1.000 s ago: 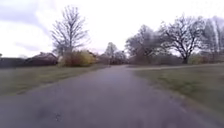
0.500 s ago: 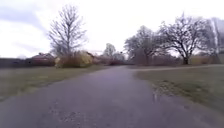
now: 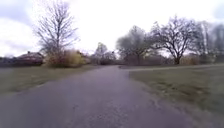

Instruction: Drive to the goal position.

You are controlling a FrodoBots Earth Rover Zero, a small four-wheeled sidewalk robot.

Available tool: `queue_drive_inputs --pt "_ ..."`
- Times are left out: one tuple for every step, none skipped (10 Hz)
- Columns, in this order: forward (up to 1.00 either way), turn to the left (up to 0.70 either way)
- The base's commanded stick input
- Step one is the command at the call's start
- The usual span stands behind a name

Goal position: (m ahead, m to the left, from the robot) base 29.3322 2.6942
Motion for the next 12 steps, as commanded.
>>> queue_drive_inputs --pt "1.00 0.00" --pt "1.00 0.00" --pt "1.00 0.00" --pt "1.00 0.00" --pt "1.00 0.00" --pt "1.00 0.00" --pt "1.00 0.00" --pt "1.00 0.00" --pt "1.00 0.00" --pt "1.00 0.00" --pt "1.00 0.00" --pt "1.00 0.00"
